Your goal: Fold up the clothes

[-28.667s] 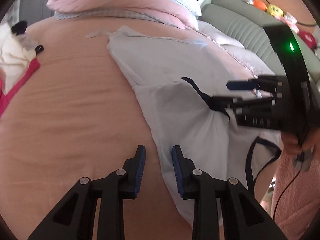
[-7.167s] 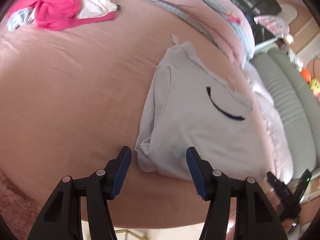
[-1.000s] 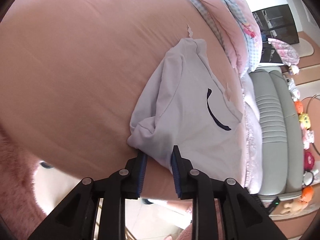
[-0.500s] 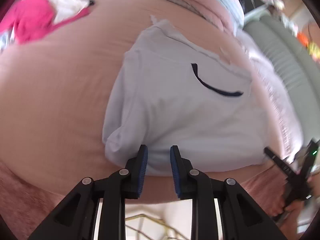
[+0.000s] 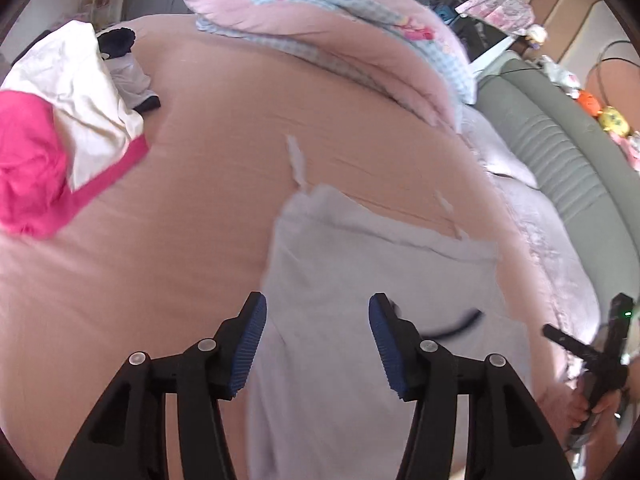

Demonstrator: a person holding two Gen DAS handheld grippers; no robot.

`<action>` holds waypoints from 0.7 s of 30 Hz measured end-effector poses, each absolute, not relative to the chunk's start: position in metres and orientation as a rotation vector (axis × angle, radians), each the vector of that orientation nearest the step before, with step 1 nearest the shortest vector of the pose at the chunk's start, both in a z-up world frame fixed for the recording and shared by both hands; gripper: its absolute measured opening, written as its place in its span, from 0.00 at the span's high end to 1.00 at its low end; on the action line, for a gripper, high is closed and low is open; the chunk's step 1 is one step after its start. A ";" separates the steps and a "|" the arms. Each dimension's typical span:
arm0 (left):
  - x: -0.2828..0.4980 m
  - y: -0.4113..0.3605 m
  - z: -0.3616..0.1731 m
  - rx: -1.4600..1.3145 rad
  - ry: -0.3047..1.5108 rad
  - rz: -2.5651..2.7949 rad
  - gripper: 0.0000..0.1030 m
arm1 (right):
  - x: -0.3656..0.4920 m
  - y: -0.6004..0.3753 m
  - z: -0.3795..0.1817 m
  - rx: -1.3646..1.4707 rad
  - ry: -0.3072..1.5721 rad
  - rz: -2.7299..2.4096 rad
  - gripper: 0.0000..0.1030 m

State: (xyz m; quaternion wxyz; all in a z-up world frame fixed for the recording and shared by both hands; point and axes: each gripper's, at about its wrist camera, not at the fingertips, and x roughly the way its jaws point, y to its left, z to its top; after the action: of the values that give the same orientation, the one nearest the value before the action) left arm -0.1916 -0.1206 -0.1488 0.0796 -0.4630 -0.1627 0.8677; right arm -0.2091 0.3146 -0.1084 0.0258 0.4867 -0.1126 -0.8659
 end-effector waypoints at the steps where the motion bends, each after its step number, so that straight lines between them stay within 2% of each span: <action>1: -0.206 -0.128 -0.158 -1.421 -0.515 2.574 0.51 | -0.223 0.319 -0.109 1.512 -0.345 -2.662 0.47; 4: -0.239 -0.142 -0.182 -1.490 -0.573 2.532 0.52 | -0.269 0.330 -0.121 1.607 -0.294 -2.651 0.47; 7: -0.263 -0.141 -0.192 -1.492 -0.504 2.543 0.52 | -0.307 0.341 -0.138 1.685 -0.279 -2.638 0.47; 13: -0.298 -0.113 -0.200 -1.482 -0.253 2.480 0.52 | -0.345 0.331 -0.147 1.689 -0.209 -2.616 0.47; 18: -0.291 -0.072 -0.211 -1.461 0.118 2.454 0.52 | -0.358 0.291 -0.153 1.649 0.005 -2.580 0.47; 21: -0.292 -0.074 -0.211 -1.434 0.146 2.546 0.52 | -0.366 0.275 -0.170 1.691 0.109 -2.564 0.47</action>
State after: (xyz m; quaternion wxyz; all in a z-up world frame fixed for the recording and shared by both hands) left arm -0.2917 -0.0741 -0.2108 0.1078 -0.4873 0.0497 0.8651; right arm -0.3664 0.2747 -0.1698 0.0343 0.5500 0.0355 -0.8337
